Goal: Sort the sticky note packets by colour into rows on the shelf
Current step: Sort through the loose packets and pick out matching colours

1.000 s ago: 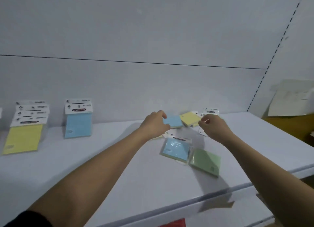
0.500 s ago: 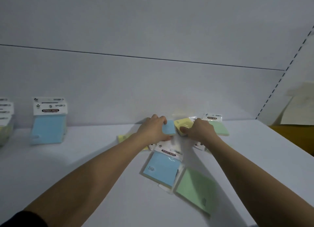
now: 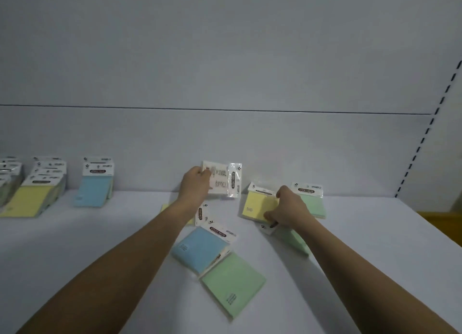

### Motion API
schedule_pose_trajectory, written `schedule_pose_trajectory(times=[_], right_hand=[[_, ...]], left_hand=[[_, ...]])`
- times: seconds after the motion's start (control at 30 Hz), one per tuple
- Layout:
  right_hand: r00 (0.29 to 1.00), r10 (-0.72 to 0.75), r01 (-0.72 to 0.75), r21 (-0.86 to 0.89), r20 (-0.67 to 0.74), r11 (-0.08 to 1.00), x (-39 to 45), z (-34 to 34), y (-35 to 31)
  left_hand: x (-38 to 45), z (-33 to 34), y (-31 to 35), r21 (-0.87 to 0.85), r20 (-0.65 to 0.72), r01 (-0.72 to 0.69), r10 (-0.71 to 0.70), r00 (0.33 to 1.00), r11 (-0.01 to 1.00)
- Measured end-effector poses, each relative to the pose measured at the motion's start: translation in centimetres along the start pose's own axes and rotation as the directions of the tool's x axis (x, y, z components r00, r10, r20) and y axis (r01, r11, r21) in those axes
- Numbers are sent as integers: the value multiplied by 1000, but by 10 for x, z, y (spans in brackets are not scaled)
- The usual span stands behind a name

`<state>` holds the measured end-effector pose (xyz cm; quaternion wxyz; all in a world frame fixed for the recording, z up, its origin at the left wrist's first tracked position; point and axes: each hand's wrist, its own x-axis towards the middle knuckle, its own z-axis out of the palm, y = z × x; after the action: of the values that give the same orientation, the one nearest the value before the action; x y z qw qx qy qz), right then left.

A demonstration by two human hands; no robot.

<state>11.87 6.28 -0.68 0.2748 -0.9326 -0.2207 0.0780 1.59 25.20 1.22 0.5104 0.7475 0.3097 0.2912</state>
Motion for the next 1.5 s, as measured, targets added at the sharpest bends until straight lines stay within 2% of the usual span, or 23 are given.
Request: schedule_pose_trajectory(times=[0.13, 0.2, 0.3, 0.43, 0.5, 0.6, 0.67, 0.83, 1.0, 1.1, 1.2, 1.23, 1.3, 1.43, 1.5], right_hand=[[998, -33, 26, 130, 53, 991, 0, -5, 6], [994, -52, 18, 318, 99, 948, 4, -9, 8], [980, -132, 17, 600, 149, 800, 5, -15, 4], [923, -244, -113, 817, 297, 565, -8, -9, -13], [897, -284, -162, 849, 340, 503, -19, -1, -26], [864, -335, -188, 859, 375, 476, -39, 16, -50], [847, -369, -184, 863, 382, 470, -53, 25, -67], [831, -420, -168, 884, 366, 437, -84, 44, -112], [856, -392, -164, 895, 338, 414, -125, 84, -170], [852, -403, -155, 896, 335, 416, -155, 111, -204], [858, -406, -128, 898, 313, 421, -181, 134, -238], [861, -409, -115, 899, 302, 423, -188, 141, -249], [863, -419, -85, 897, 283, 433, -201, 153, -270], [861, -421, -58, 877, 286, 476, -215, 173, -306], [861, -419, -59, 875, 288, 480, -219, 183, -318]], left_hand=[[-22, -9, 10, -317, -30, 193, -213, 977, 929], [-36, -17, 8, -415, -9, 245, -273, 962, 876], [-59, -31, 4, -492, -39, 246, -304, 952, 835], [-81, -53, 0, -508, -131, 206, -311, 941, 836], [-92, -64, 1, -585, -97, 212, -327, 940, 783], [-110, -84, -3, -786, 66, 248, -322, 945, 566], [-121, -101, -9, -848, 140, 259, -276, 951, 462], [-134, -155, -25, -894, 110, 207, -254, 961, 398], [-149, -238, -51, -927, 122, 189, -217, 969, 324], [-160, -282, -64, -913, 64, 162, -261, 963, 375], [-168, -318, -75, -781, -126, 49, -234, 964, 623], [-171, -329, -79, -755, -159, 35, -234, 959, 655], [-175, -354, -91, -753, -191, 26, -257, 947, 658], [-179, -407, -113, -653, -283, 6, -251, 925, 758], [-181, -424, -126, -675, -283, 15, -278, 918, 737]])
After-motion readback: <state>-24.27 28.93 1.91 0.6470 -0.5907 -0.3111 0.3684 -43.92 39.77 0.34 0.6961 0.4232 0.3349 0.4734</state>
